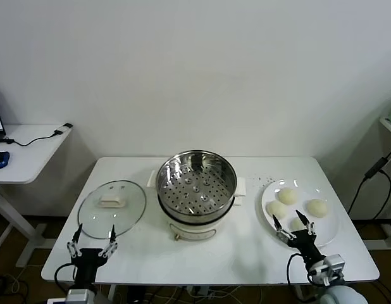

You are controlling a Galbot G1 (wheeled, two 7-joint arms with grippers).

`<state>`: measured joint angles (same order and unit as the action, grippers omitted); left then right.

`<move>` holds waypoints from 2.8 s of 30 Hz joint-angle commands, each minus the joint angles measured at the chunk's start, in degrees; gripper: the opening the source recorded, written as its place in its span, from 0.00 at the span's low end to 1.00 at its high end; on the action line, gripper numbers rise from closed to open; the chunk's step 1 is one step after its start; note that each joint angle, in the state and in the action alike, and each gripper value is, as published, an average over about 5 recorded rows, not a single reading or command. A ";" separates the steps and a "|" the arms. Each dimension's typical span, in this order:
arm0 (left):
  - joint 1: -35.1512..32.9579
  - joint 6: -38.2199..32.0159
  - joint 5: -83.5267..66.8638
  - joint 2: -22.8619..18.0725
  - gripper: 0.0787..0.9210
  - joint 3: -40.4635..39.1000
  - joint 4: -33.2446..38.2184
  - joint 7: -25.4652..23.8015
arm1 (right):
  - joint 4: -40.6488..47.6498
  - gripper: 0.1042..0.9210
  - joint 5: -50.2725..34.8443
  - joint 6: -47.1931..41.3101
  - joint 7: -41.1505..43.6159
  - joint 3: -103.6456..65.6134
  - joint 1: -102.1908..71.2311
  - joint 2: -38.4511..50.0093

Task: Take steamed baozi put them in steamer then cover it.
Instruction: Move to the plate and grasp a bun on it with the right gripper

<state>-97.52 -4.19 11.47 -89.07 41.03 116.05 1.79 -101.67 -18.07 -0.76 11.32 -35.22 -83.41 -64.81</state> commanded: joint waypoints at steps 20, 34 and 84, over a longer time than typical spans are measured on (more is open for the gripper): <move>-1.90 1.74 -0.39 1.09 0.88 -0.70 2.63 0.28 | 21.48 0.88 24.31 -5.69 45.31 24.50 39.34 38.21; -2.54 1.85 -0.30 1.04 0.88 -0.16 2.06 -0.62 | 47.99 0.88 31.80 4.01 58.89 69.73 86.15 27.08; -5.50 -0.60 -1.84 1.19 0.88 0.26 -0.14 -2.08 | 79.81 0.74 50.38 11.31 55.92 59.81 84.45 0.03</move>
<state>-103.00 -4.75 9.71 -87.92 41.27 115.94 -0.21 -23.24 31.12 10.50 67.46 25.10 1.00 -63.54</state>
